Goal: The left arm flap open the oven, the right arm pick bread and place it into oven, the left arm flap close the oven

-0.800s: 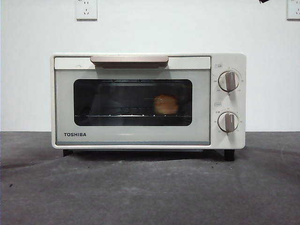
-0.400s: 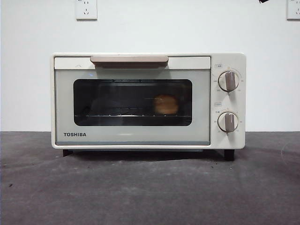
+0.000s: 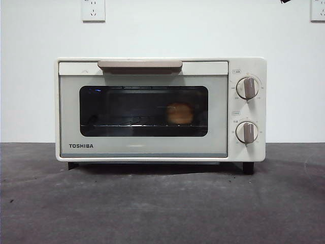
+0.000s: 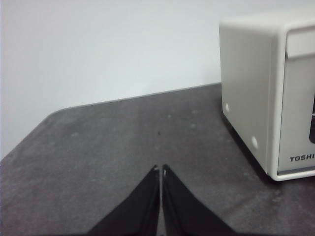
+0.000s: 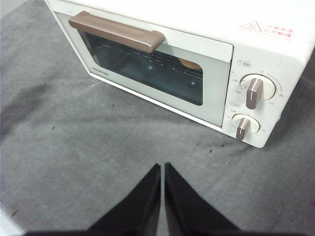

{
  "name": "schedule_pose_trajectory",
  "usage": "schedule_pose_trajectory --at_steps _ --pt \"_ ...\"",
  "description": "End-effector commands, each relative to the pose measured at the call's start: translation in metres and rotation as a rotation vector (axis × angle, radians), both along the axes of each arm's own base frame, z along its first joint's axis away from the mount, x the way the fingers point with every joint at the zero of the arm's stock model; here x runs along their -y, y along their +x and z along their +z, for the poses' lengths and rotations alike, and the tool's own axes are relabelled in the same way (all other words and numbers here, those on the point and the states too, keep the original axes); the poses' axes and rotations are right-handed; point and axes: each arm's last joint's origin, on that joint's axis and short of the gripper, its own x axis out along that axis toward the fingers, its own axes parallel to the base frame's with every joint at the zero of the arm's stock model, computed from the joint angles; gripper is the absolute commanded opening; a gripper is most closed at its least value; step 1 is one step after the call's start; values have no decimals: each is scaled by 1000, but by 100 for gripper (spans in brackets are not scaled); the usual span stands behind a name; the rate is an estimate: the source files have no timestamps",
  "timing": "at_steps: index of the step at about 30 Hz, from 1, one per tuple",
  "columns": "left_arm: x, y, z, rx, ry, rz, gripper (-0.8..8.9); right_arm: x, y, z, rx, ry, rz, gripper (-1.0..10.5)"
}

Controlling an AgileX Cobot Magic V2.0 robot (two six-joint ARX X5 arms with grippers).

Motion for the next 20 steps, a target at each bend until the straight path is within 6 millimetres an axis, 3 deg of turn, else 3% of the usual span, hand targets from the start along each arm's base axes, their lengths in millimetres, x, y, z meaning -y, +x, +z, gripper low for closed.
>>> schedule_pose_trajectory --at_steps 1,8,12,20 --pt "0 1 -8 -31 -9 3 19 -1 -1 7 23 13 9 8" --pt "0 0 -22 -178 -43 6 19 -1 -1 7 23 13 9 8" --pt "0 0 -22 -175 -130 14 19 -1 -1 7 23 13 9 8" --pt "0 0 -22 -175 -130 14 19 -1 -1 7 23 13 9 8"
